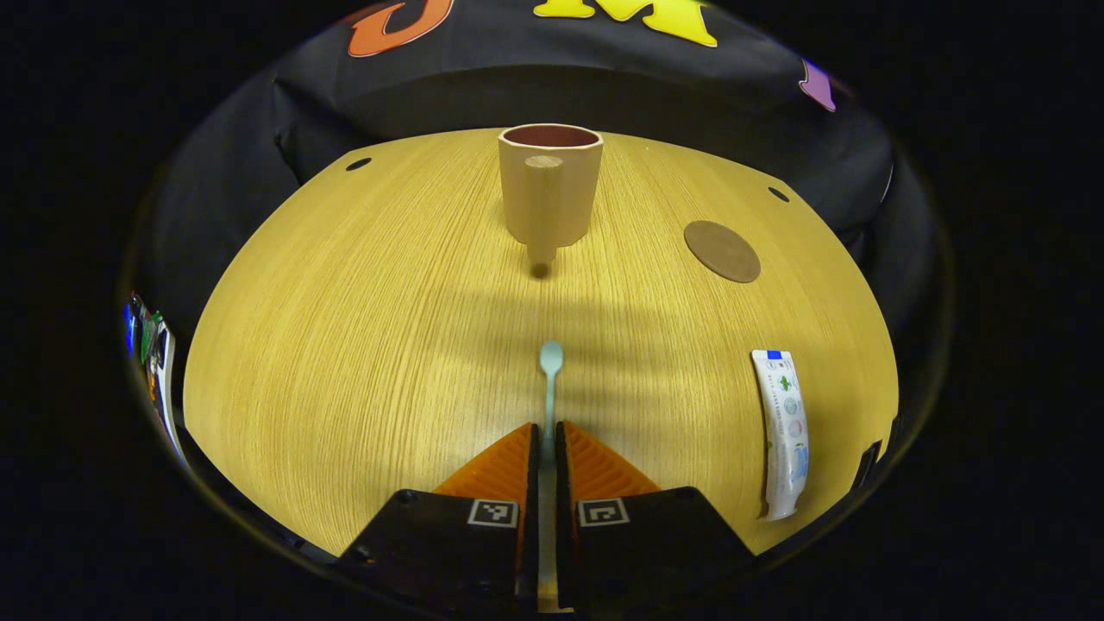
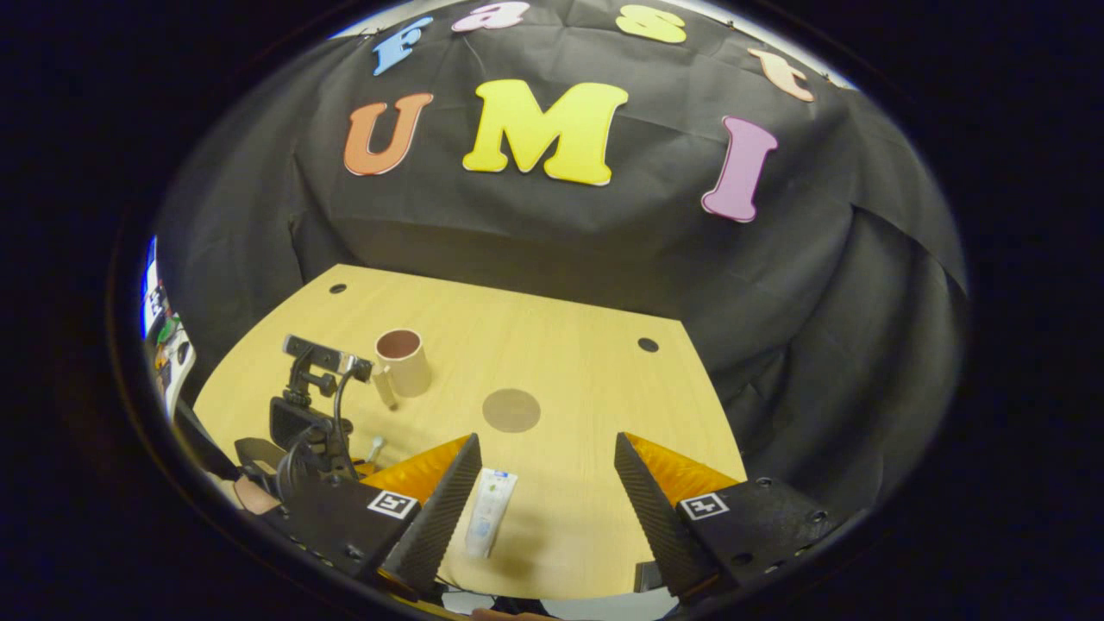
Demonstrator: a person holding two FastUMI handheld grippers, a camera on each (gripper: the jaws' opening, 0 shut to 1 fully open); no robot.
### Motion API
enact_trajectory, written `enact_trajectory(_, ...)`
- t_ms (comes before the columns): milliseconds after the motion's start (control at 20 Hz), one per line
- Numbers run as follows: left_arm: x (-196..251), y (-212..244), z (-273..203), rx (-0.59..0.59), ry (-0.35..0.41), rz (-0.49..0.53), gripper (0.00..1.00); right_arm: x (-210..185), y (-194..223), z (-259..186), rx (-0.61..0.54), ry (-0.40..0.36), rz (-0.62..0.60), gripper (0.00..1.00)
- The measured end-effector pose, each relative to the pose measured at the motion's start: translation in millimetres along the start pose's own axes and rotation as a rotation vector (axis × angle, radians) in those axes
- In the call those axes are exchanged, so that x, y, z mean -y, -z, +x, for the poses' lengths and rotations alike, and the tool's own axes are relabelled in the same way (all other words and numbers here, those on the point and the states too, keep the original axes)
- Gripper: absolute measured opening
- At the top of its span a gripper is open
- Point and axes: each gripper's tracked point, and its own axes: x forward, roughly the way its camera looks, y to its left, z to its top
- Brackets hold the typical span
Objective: Put the toothbrush and toothpaste on the desktop into the cup, then pick up the cup and place it on the coaster on the desktop.
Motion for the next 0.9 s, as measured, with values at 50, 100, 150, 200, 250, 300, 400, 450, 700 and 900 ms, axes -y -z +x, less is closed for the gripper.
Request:
enact_trajectory(50, 0, 1, -2, -0.003, 0.004, 0.003, 0.11, -2, 8, 3, -0.017, -0.007, 0.004, 0.94)
enact_trajectory(100, 0, 0, -4, -0.001, 0.004, 0.005, 0.10, -3, 15, 8, -0.039, -0.014, 0.007, 0.98)
enact_trajectory(150, 0, 0, -6, 0.004, 0.005, 0.009, 0.10, -6, 26, 14, -0.067, -0.023, 0.011, 0.94)
enact_trajectory(200, 1, -1, -11, 0.011, 0.005, 0.017, 0.09, -8, 34, 17, -0.090, -0.032, 0.015, 0.94)
enact_trajectory(250, 3, -3, -15, 0.020, 0.008, 0.024, 0.09, -11, 45, 23, -0.117, -0.043, 0.019, 0.94)
enact_trajectory(300, 5, -6, -22, 0.035, 0.020, 0.024, 0.09, -15, 53, 29, -0.140, -0.050, 0.016, 0.94)
enact_trajectory(400, 11, -14, -38, 0.067, 0.047, 0.008, 0.09, -23, 72, 40, -0.177, -0.070, -0.005, 0.94)
enact_trajectory(450, 9, -16, -46, 0.078, 0.045, 0.002, 0.09, -27, 82, 47, -0.198, -0.073, -0.023, 0.94)
enact_trajectory(700, -3, -38, -81, 0.143, 0.025, 0.006, 0.09, -50, 137, 68, -0.324, -0.106, -0.061, 0.93)
enact_trajectory(900, -17, -57, -100, 0.212, -0.009, 0.022, 0.09, -68, 164, 76, -0.435, -0.138, 0.003, 0.91)
